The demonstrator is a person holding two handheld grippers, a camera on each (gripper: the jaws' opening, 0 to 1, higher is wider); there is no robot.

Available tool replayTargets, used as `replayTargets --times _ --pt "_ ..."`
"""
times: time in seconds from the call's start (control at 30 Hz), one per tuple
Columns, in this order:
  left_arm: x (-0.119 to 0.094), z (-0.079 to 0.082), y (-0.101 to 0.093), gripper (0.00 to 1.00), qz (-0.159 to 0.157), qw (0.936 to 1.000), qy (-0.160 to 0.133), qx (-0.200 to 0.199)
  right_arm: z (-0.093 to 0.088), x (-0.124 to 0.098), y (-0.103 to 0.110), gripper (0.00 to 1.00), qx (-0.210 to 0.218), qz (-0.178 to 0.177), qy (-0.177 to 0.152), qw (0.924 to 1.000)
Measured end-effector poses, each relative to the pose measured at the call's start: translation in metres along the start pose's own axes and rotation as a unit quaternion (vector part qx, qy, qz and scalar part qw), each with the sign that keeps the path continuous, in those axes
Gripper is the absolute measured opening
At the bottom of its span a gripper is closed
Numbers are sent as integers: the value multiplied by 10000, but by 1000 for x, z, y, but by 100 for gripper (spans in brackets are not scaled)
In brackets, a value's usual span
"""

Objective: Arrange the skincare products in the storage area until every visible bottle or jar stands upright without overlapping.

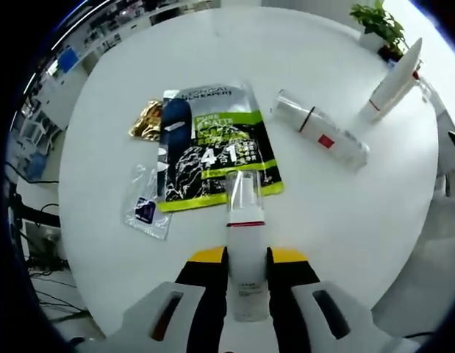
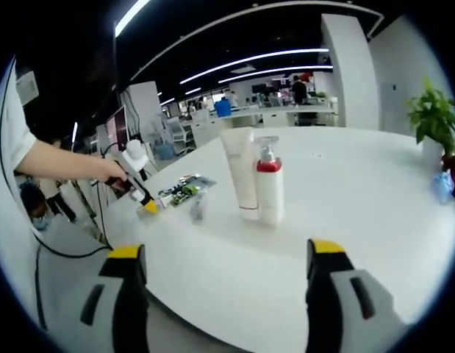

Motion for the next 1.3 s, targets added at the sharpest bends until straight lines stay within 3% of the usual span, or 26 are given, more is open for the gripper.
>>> replayTargets --times 0.37,0.5,0.63,0.9,1.1,1.3 --pt "-9 -3 -15 17 -280 9972 -532 -437 0 0 2 91 -45 39 2 10000" --pt "-11 -4 -30 17 -610 9917 -812 -794 0 0 4 91 -62 63 10 10000" --pt "-16 -3 -42 17 -724 9890 -994 -820 -1 0 5 91 -71 105 29 9999" --pt "-28 5 -71 17 -1194 9767 -1493 -971 0 0 7 91 -104 166 7 9998" --pt "-41 9 -97 17 -1612 9621 -1896 -1111 2 -1 10 91 -76 249 -58 9996" --pt "-51 9 -117 17 -1956 9497 -2124 -1210 3 -1 13 89 -61 321 -85 9994"
Point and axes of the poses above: the point that each gripper's makers call its tool centre point, and the gripper's own axes: x roughly forward along the fingers, y roughly to its left, z roughly out of its top, the point moved 2 cm from there along -x, roughly backward along the fingers, and after that the axes turned 8 degrees about -z, right-handed, at the moved point
